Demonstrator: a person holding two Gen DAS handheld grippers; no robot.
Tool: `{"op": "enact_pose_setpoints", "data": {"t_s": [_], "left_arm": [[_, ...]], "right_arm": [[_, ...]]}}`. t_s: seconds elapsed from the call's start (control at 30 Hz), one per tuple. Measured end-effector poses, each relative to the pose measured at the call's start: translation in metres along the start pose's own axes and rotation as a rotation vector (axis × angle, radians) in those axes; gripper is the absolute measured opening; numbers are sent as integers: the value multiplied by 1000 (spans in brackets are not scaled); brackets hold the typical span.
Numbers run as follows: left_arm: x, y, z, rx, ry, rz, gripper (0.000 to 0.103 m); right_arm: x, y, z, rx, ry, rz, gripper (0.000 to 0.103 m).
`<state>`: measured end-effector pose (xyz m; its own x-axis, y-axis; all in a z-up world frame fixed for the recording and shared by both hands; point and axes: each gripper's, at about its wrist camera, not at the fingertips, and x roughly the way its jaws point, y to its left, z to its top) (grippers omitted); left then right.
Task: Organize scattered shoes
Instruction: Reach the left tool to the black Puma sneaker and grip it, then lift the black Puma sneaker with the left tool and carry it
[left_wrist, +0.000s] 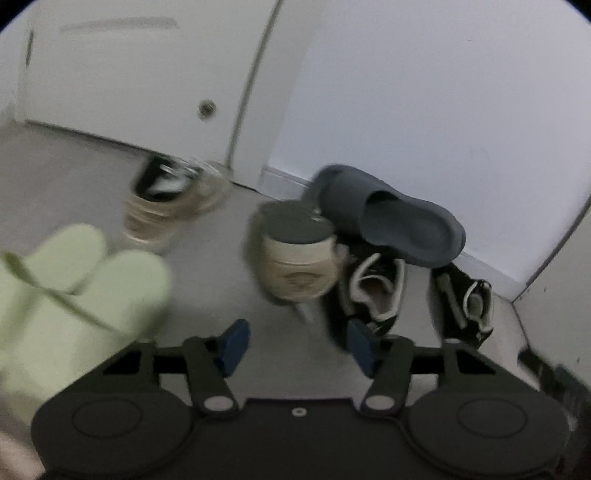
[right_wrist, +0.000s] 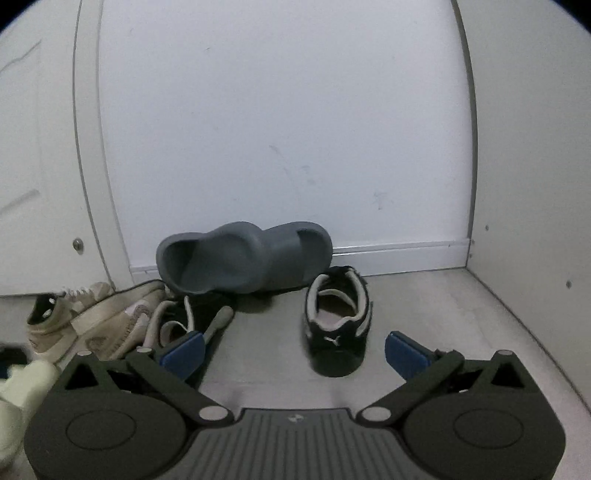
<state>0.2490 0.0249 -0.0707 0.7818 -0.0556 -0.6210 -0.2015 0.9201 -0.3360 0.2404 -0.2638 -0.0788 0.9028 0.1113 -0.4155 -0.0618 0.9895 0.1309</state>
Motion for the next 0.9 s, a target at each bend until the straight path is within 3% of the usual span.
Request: {"op": "enact_pose_setpoints", "data": {"t_s": [0.2,0.5,0.57,0.77,0.9], "left_arm": [[64,-38,-2,30,83,-23,44],[119,-63,7,130,112,61,33],[125,-67,6,138,110,99,27],[124,-67,2,144,100,121,24],[124,-64,7,98,138,120,23]], "right_arm": [[3,-12,-3,65,16,2,103],[15,-32,-5,235,85,43,103],[18,-35,-8,240,110,28,103],[21,-45,-13,332,156,52,103],[22,-37,-15,273,177,38,103]]}}
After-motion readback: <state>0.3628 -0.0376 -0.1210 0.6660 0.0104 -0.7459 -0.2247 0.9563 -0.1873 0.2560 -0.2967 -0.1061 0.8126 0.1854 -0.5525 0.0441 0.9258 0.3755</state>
